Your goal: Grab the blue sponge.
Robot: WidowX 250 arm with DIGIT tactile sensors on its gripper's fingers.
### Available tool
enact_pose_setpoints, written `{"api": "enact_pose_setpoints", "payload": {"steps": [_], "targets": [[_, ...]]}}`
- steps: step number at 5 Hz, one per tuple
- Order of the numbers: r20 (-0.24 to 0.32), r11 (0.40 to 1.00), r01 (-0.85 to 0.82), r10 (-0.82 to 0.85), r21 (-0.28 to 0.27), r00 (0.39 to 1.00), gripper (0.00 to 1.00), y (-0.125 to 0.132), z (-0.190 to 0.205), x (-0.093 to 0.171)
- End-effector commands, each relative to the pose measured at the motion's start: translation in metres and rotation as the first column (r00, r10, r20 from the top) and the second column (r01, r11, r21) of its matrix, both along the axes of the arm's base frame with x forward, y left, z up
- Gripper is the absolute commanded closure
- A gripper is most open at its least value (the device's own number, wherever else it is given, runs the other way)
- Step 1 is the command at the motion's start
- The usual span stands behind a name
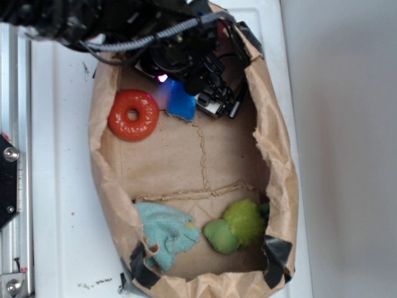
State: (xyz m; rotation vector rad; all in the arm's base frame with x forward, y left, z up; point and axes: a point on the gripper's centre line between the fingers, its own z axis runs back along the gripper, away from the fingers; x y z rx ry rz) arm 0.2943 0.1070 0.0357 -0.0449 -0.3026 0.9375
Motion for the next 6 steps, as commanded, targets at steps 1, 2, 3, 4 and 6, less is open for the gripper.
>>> {"api": "enact_pose_setpoints", "payload": {"steps": [1,2,3,4,6], "targets": [[0.025,0.996,-0.049,0.047,0.081,0.999,1.0,0.001,0.002,0.004],[0.036,0.998,-0.029,0.027,0.058,0.999,1.0,0.004,0.017,0.004],[0.081,0.994,0.085,-0.091,0.072,0.993,1.0,0.001,0.038,0.002],[0.134,0.984,0.158,-0.168,0.085,0.977,1.0,-0.016,0.068,-0.002],[0.047,0.904,0.424,-0.427,0.056,0.903,1.0,-0.054,0.122,-0.013]]}}
